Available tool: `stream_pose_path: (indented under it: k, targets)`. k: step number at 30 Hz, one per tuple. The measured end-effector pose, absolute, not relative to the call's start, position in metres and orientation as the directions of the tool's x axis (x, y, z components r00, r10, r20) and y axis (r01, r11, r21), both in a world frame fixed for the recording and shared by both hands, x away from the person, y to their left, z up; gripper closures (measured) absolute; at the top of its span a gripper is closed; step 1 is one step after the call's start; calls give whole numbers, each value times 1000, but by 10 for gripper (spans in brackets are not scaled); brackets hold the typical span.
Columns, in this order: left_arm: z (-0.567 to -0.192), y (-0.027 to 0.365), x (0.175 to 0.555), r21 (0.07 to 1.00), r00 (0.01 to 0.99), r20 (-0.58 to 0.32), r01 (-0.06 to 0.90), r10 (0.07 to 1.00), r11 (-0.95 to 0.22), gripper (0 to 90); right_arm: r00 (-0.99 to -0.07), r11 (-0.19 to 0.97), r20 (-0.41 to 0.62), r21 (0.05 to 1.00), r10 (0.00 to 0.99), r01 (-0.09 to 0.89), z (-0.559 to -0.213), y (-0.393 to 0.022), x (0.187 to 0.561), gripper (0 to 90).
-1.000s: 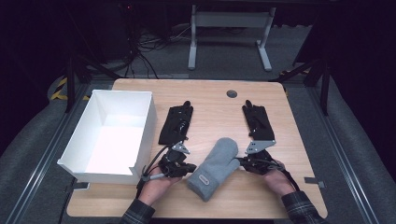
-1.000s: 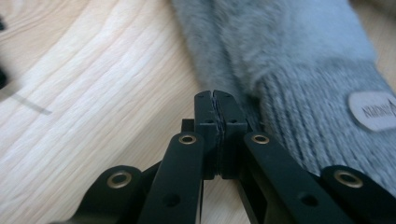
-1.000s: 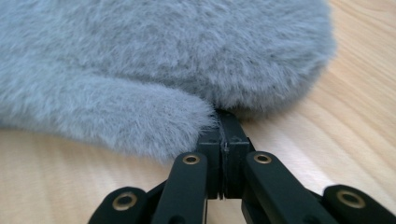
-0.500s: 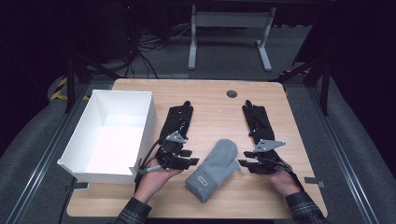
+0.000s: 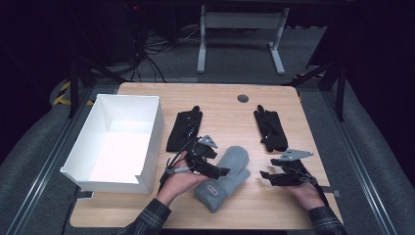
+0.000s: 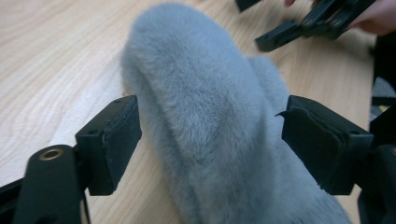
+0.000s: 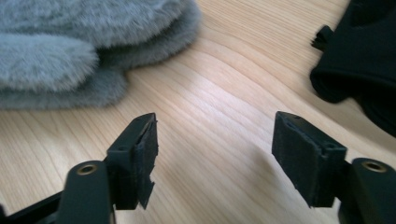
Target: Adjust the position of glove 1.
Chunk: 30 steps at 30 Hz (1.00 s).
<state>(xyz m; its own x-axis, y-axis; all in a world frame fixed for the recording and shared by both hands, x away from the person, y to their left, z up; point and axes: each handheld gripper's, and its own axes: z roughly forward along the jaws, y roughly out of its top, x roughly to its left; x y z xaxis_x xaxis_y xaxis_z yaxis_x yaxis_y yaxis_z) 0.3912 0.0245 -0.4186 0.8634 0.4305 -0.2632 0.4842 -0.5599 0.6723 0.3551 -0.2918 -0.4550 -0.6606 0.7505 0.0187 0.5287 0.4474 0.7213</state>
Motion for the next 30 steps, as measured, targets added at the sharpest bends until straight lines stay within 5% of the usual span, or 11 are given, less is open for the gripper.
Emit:
stream_pose_path:
  k: [17, 30]
  targets:
    - [-454, 11, 399, 589, 845, -332, 533, 419, -608, 164, -647, 443, 18, 715, 762, 542, -463, -304, 348, 262]
    - [-458, 11, 403, 566, 836, -434, 543, 336, -620, 460, -649, 446, 10, 719, 761, 533, -465, -303, 348, 227]
